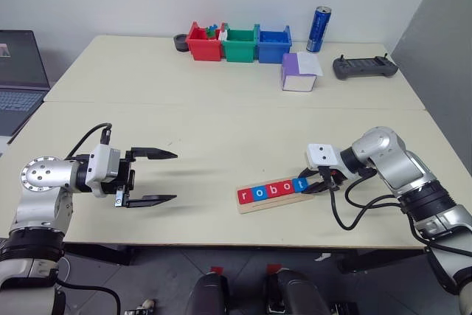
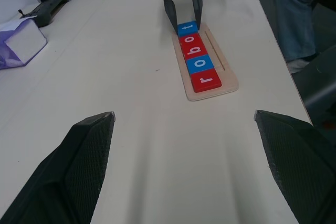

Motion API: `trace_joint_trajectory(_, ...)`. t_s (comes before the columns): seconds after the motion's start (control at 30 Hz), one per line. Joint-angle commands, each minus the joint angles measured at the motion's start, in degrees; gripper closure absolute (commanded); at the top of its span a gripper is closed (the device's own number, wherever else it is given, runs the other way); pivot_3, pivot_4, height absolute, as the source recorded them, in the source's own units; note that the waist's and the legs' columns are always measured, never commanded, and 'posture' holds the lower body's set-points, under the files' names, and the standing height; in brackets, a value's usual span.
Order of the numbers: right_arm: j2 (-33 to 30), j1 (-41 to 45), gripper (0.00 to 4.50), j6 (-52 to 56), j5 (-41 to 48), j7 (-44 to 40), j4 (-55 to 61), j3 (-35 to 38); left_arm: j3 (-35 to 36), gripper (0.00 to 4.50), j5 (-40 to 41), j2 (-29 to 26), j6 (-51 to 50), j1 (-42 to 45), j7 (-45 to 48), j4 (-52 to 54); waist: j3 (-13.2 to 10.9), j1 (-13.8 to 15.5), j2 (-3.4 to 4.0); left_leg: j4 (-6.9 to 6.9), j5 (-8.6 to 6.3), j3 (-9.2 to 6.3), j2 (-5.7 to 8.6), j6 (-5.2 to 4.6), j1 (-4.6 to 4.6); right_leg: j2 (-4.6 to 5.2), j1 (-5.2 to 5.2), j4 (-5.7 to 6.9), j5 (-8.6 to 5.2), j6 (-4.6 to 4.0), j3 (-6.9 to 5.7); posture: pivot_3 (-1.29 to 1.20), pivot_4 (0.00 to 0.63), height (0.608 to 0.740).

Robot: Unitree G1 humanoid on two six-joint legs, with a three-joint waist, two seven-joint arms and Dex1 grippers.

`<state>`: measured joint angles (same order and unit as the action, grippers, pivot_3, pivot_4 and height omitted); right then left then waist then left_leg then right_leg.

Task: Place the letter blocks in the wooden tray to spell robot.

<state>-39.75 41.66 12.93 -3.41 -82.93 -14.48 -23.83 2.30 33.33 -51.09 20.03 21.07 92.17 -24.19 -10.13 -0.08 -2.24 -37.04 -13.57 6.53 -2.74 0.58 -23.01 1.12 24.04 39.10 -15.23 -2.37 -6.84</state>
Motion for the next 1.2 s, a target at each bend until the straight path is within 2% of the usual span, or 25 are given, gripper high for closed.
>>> trace_joint_trajectory(0.03,-0.65,0.8,3.04,-0.44,0.29,-1.04,1.34,0.48,1.67,0.0,-0.16,-0.42,-0.16,0.44,0.33,1.23,0.0,0.0,0.0,0.0,0.0,0.0,0.0,0.0,0.0,0.0,0.0,0.0,0.0,0.0,0.0,0.0,0.15,0.74)
trace_joint_trajectory(0.2,-0.39,0.88,3.04,-1.09,0.06,-0.94,1.76,0.48,1.58,0.0,-0.3,-0.25,-0.06,0.66,0.33,1.03,0.0,0.0,0.0,0.0,0.0,0.0,0.0,0.0,0.0,0.0,0.0,0.0,0.0,0.0,0.0,0.0,0.15,0.74)
trace_joint_trajectory(0.5,-0.92,1.83,0.05,0.35,3.76,-2.2,4.76,3.47,1.68,0.0,-0.39,-0.45,0.02,0.58,0.33,0.81,0.0,0.0,0.0,0.0,0.0,0.0,0.0,0.0,0.0,0.0,0.0,0.0,0.0,0.0,0.0,0.0,0.15,0.74)
trace_joint_trajectory(0.8,-4.42,-0.94,0.05,1.51,7.79,-1.61,7.32,7.35,1.25,0.0,-0.35,-0.69,0.17,1.26,0.33,0.13,0.0,0.04,0.0,0.0,0.0,-0.01,0.0,-0.01,0.0,0.0,-0.01,-0.01,0.0,0.0,-0.01,0.0,0.15,0.74)
trace_joint_trajectory(0.9,-4.52,-3.49,0.66,2.28,9.15,-1.84,8.3,7.62,1.06,0.0,-0.37,-0.58,0.12,1.54,0.33,0.0,0.0,0.04,-0.01,0.01,0.0,-0.01,-0.01,0.0,0.0,0.0,0.0,-0.01,0.0,0.0,-0.02,0.0,0.15,0.74)
trace_joint_trajectory(1.03,-3.59,-6.4,1.97,2.89,9.88,-1.14,10.42,6.96,0.87,0.0,-0.46,-0.65,0.24,1.84,0.33,-0.29,0.0,0.0,0.0,0.01,0.0,0.01,0.0,0.0,0.0,0.0,0.0,-0.01,0.0,0.0,0.0,0.0,0.15,0.74)
trace_joint_trajectory(1.2,-1.8,-6.98,3.77,2.36,9.08,0.84,7.58,6.23,1.08,0.0,-0.58,-0.65,0.15,1.97,0.33,-0.21,0.0,-0.01,0.0,0.0,0.0,-0.01,-0.01,0.0,0.02,-0.01,0.0,0.02,0.0,0.0,-0.01,0.0,0.15,0.74)
